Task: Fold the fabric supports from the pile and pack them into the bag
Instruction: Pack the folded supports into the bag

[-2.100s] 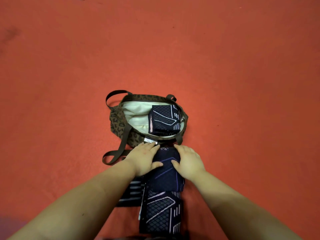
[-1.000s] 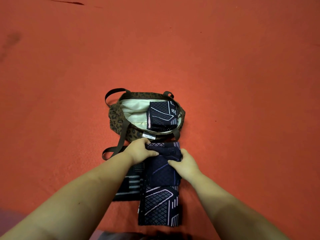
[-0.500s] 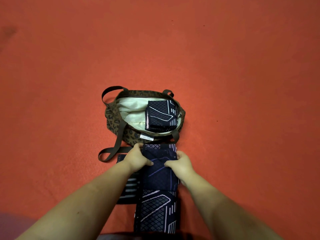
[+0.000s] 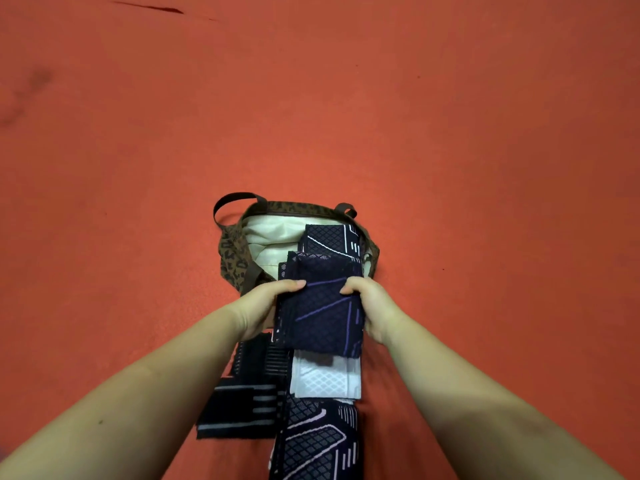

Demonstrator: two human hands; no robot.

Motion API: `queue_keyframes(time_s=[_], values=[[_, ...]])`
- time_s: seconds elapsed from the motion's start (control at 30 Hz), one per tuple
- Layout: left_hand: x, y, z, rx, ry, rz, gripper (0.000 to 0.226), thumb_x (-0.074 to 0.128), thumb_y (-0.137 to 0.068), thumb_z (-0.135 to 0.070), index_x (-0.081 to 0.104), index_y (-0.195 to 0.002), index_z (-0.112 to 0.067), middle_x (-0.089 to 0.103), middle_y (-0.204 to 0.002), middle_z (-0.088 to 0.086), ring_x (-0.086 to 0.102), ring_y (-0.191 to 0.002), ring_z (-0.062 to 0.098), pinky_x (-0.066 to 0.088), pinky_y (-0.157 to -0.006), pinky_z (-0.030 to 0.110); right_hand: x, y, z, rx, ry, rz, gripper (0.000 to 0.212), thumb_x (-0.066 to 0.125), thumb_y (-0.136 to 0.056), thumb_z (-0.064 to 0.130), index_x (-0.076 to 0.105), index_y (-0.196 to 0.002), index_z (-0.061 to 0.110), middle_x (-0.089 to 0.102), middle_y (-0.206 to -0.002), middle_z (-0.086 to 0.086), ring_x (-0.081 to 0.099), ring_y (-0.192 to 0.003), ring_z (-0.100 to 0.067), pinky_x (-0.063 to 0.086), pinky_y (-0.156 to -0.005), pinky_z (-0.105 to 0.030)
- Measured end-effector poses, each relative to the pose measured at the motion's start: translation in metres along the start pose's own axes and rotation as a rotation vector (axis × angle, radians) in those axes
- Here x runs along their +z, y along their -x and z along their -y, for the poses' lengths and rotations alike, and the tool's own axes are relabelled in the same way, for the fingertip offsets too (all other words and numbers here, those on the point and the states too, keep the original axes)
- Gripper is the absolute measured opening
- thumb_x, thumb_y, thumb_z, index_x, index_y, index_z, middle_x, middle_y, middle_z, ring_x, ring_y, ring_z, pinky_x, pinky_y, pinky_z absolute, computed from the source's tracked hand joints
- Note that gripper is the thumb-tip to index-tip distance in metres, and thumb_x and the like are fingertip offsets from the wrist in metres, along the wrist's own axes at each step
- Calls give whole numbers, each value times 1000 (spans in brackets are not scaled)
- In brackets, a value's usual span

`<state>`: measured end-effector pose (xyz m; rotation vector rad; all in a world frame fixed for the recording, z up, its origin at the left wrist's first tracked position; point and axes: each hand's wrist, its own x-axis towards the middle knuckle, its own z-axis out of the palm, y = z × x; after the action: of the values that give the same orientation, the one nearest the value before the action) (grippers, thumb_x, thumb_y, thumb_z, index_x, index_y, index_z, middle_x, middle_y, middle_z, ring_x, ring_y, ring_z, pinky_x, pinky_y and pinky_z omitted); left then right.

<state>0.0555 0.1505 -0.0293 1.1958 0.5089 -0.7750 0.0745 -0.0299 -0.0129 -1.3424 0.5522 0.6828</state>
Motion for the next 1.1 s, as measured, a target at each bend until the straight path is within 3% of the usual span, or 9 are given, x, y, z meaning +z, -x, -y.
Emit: queue_keyframes(time_s=[0.13, 0.3, 0.43, 0.53, 0.7, 0.83, 0.93, 1.0, 1.1], values=[[1, -17, -19, 106, -126, -197, 24, 65, -87, -32, 65, -102, -13, 71, -103, 11, 68, -92, 27, 56, -80, 40, 1, -17, 18, -217, 250, -129, 10, 60, -83, 6, 59, -86, 15, 66, -84, -4, 61, -68, -13, 48, -57, -19], [12, -43, -41, 217, -192, -338, 24, 59, -92, -31, 62, -106, -12, 68, -97, 2, 65, -86, 17, 52, -70, 28, 1, -44, 36, -408, 563, -282, 48, 67, -85, 18, 48, -129, 10, 63, -118, -4, 61, -105, -19, 46, -89, -27], [15, -77, -51, 242, -314, -535, 31, 63, -88, -35, 64, -105, -8, 69, -103, 7, 65, -95, 24, 51, -87, 34, 3, -63, 51, -409, 711, -407, 49, 62, -88, 24, 43, -133, 17, 64, -118, -2, 59, -109, -23, 42, -84, -26], [18, -96, -57, 247, -433, -607, 30, 62, -88, -37, 65, -102, -11, 69, -101, 7, 63, -97, 25, 49, -85, 32, 5, -77, 56, -369, 800, -500, 46, 60, -90, 28, 41, -132, 21, 66, -114, -1, 58, -110, -26, 41, -96, -34], [16, -118, -52, 215, -551, -642, 35, 61, -88, -39, 63, -109, -12, 68, -106, 5, 61, -103, 25, 46, -85, 31, -3, -99, 48, -320, 918, -566, 46, 60, -89, 30, 41, -131, 21, 64, -116, -3, 52, -116, -25, 28, -99, -34], [11, -123, -44, 221, -658, -620, 40, 59, -89, -43, 59, -113, -11, 65, -111, 8, 59, -106, 26, 44, -85, 31, -10, -105, 37, -439, 1014, -579, 53, 65, -85, 31, 43, -132, 21, 57, -124, -1, 45, -119, -23, 27, -100, -34], [8, -115, -39, 359, -895, -645, 59, 53, -91, -47, 41, -138, -13, 47, -136, 9, 44, -127, 27, 35, -103, 37, -16, -102, 32, -857, 1242, -617, 54, 69, -77, 20, 51, -127, 15, 55, -122, -6, 49, -111, -27, 32, -94, -37], [4, -103, -37, 592, -1142, -698, 67, 45, -92, -48, 30, -145, -9, 38, -144, 10, 36, -133, 26, 30, -107, 40, -19, -103, 30, -1177, 1399, -476, 44, 58, -77, 20, 58, -120, 13, 60, -118, -9, 50, -105, -25, 34, -91, -36], [-9, -100, -35, 936, -1497, -513, 63, 38, -89, -45, 46, -137, -4, 49, -138, 15, 51, -123, 30, 43, -100, 43, -25, -108, 26, -1189, 1632, -305, 43, 42, -82, 29, 66, -115, 14, 63, -121, -10, 59, -109, -27, 45, -95, -38]])
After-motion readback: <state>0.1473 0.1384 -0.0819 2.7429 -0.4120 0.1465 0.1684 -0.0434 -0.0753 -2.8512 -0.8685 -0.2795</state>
